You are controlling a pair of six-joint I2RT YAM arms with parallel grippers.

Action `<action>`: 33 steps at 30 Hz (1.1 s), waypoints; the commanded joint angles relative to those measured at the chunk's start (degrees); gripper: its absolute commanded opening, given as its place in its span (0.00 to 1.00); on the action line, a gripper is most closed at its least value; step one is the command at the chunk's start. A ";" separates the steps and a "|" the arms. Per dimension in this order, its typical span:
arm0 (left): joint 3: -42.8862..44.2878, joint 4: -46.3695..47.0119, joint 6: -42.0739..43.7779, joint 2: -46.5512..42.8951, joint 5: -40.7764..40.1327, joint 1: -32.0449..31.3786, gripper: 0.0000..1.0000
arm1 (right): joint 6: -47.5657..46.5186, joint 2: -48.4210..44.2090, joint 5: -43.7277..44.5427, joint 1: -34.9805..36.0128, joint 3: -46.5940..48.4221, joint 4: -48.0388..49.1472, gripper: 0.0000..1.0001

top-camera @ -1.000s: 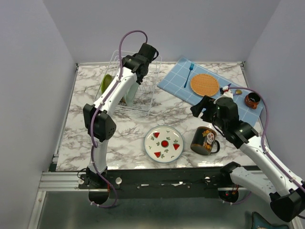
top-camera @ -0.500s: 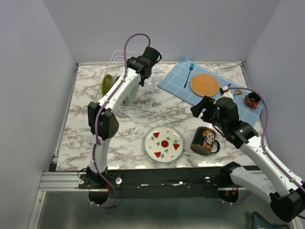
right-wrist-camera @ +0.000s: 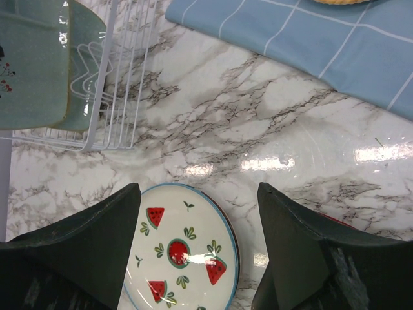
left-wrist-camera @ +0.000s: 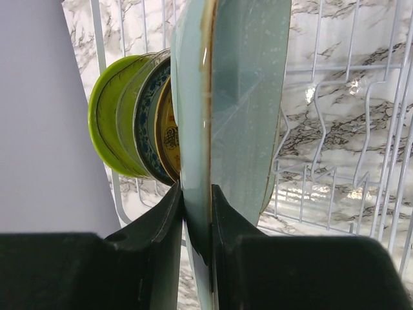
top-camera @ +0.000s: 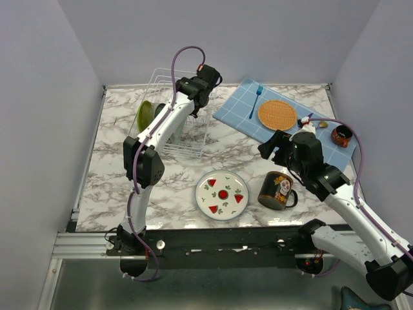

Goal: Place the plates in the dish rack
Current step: Insert the plate into the dish rack.

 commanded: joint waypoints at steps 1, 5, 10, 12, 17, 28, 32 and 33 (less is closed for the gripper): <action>2.76 -0.56 -1.15 0.09 -7.89 0.27 0.00 | -0.87 -0.38 0.51 -0.28 -0.47 -1.70 0.82; 2.76 -1.35 -1.59 0.70 -7.89 0.27 0.00 | -1.31 -0.56 0.77 -0.28 -0.20 -2.13 0.82; 3.03 -2.67 -2.11 1.76 -7.72 0.27 0.00 | -1.66 -0.73 1.21 -0.28 -0.38 -2.40 0.82; 3.12 -2.93 -2.55 2.02 -7.11 0.27 0.00 | -1.75 -0.91 1.21 -0.28 -0.47 -2.49 0.82; 3.20 -3.29 -2.82 2.73 -6.40 0.18 0.00 | -1.92 -0.82 1.21 -0.28 -0.55 -2.57 0.82; 2.24 -2.50 -4.05 4.48 -3.59 -0.26 0.00 | -2.10 -1.52 1.56 -0.28 -0.73 -3.54 0.82; 1.89 -2.23 -4.49 5.10 -3.32 -0.35 0.00 | -2.36 -1.61 1.65 -0.28 -0.64 -3.89 0.82; 1.88 -2.06 -4.40 5.19 -3.23 -0.35 0.00 | -2.36 -1.61 1.74 -0.28 -0.56 -3.89 0.82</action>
